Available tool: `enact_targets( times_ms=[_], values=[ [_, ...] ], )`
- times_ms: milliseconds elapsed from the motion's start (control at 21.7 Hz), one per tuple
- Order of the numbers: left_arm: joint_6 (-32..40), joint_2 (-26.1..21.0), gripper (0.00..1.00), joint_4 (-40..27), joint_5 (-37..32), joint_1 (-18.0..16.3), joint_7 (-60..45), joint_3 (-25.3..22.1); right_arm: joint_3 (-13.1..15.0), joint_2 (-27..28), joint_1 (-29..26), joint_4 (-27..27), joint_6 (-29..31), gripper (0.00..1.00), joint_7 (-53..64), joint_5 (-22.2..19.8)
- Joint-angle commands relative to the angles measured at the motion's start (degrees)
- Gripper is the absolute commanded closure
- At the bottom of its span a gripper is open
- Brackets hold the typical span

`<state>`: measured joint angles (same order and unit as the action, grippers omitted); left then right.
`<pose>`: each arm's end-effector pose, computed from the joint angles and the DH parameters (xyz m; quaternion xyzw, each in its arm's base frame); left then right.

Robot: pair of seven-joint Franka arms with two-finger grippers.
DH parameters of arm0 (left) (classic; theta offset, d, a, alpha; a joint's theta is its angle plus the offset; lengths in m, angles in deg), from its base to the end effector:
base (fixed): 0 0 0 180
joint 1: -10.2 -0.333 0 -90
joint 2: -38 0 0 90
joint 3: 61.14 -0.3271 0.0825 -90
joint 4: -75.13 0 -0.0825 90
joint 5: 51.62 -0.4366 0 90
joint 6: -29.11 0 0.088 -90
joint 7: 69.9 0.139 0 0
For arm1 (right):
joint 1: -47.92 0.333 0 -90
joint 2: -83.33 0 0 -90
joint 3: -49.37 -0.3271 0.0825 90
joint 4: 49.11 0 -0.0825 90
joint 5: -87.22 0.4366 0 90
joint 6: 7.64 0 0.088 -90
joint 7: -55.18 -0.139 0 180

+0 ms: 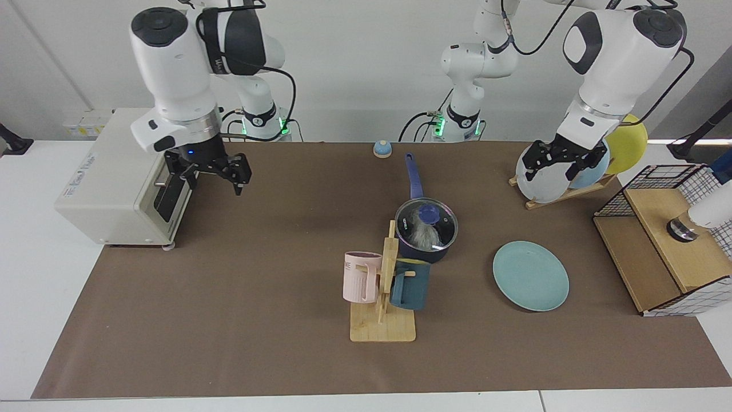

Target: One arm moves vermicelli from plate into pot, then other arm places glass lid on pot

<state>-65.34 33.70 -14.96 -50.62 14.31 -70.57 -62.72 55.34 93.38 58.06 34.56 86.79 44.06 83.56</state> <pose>0.6358 -0.0309 0.5630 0.9998 -0.0156 0.0003 0.0077 0.6673 0.0454 0.5578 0.9975 -0.0575 0.0121 0.0397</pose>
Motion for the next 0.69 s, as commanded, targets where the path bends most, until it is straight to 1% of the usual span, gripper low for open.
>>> enact_targets(
  times_ms=[0,138,276,414,507,645],
  values=[
    [0.06,0.97,0.0,-0.7,-0.12,0.2,0.4,-0.35,-1.14,-4.16,-4.68,5.18,1.73,0.0,7.42,2.17],
    [-0.12,0.96,0.0,-0.61,-0.12,0.19,0.4,-0.61,-1.14,-6.88,-6.1,9.39,2.08,0.0,8.66,2.26],
    [-0.29,0.96,0.0,-0.61,-0.21,0.19,0.49,-0.7,-1.14,-9.6,-5.92,13.08,2.87,0.0,8.48,2.34],
    [-0.12,0.97,0.0,-0.61,-0.12,0.19,0.49,-0.7,-1.14,-11.71,-5.13,16.59,4.89,0.0,7.69,2.52],
    [-0.12,1.05,0.0,-0.61,-0.12,0.19,0.58,-0.61,-1.49,-13.03,-5.04,18.97,6.38,0.0,7.08,3.83],
    [-0.21,1.05,0.0,-0.61,-0.21,0.28,0.49,-0.61,-1.75,-13.48,-4.52,19.6,6.3,0.0,8.03,4.19]
  ],
)
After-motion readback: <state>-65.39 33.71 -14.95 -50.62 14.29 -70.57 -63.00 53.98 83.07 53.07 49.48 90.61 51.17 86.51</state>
